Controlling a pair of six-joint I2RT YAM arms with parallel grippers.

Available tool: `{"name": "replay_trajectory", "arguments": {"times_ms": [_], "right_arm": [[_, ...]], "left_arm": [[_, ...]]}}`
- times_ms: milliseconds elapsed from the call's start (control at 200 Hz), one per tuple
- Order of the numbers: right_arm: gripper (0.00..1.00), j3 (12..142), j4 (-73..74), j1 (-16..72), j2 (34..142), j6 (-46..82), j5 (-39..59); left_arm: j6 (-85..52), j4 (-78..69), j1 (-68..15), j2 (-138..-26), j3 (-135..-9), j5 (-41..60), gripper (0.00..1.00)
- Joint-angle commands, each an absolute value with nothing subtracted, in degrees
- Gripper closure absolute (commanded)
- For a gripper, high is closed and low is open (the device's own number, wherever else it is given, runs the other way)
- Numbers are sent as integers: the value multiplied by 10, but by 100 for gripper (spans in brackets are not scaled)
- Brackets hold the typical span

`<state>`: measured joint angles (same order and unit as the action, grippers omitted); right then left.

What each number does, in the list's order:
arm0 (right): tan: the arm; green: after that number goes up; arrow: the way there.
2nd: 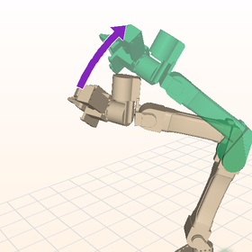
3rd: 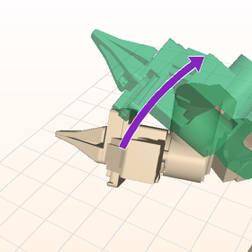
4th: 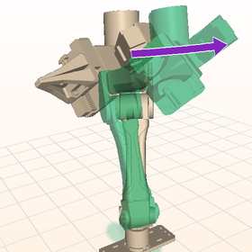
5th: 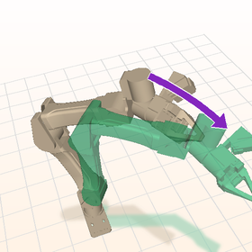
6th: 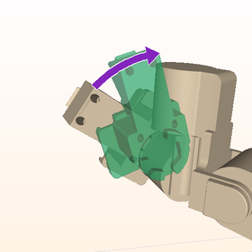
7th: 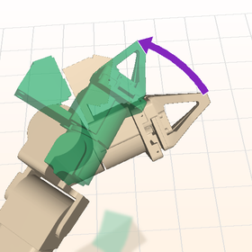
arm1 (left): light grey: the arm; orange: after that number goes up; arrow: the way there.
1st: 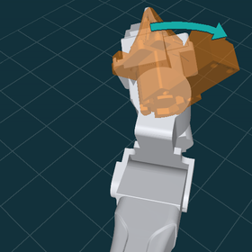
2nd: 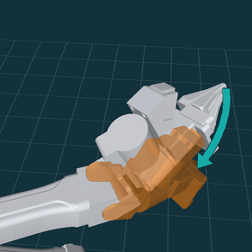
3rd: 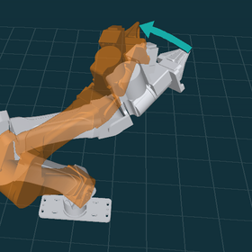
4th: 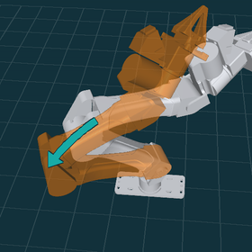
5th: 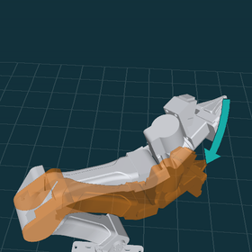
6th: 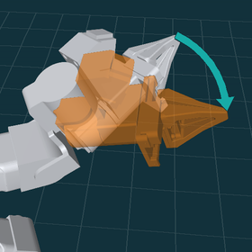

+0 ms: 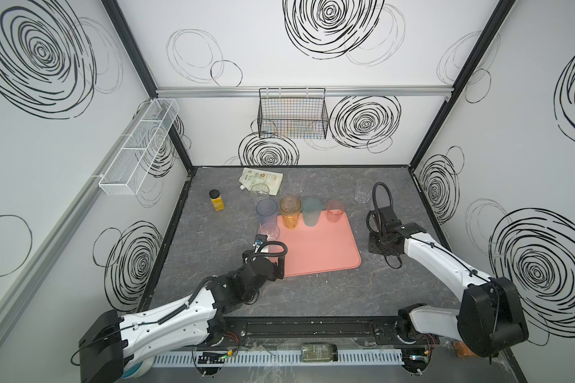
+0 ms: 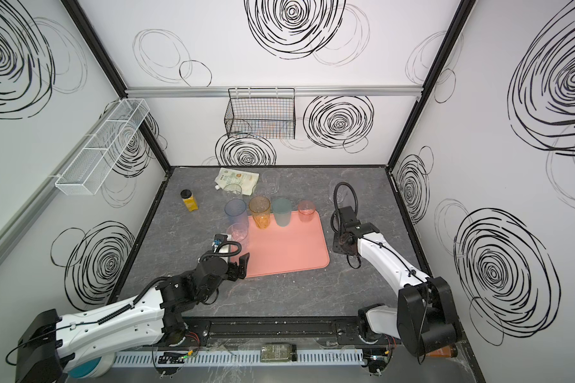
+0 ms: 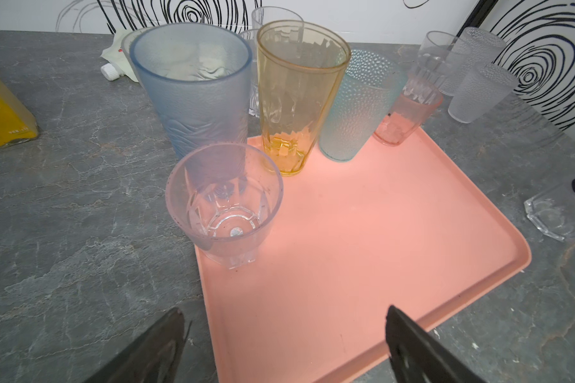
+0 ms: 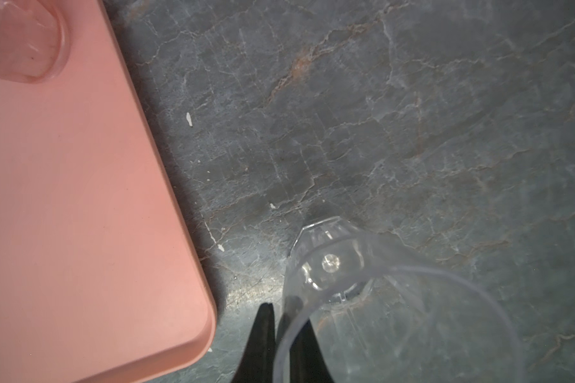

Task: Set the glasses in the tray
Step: 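Lower the right gripper into the clear glass and close it, then carry the clear glass onto the tray beside the first glass and release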

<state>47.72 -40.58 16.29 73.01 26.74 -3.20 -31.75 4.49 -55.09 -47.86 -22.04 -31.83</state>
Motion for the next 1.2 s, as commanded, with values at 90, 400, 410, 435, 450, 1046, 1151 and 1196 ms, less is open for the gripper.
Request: {"name": "replay_trajectory", "arguments": {"times_ms": [90,400,410,435,450,1046,1151,1196], "right_arm": [[98,587,-456,240,715,263,-30],[98,700,-395,457,864,326,2],[98,705,-395,461,872,325,2],[98,719,-396,473,891,325,1],[98,729,-398,478,901,324,-2],[98,953,-433,547,1167,238,-23],[98,974,-433,547,1188,227,-22],[98,980,-435,547,1197,224,-28]], "left_arm": [[-319,58,-530,-456,-253,-351,3],[-296,166,-416,-421,-311,-359,4],[-295,168,-412,-420,-311,-359,4],[-295,172,-405,-420,-311,-356,4],[-295,173,-401,-420,-310,-353,4],[-306,162,-361,-396,-279,-311,4],[-306,161,-361,-394,-278,-310,4],[-305,159,-361,-394,-277,-310,4]]}}
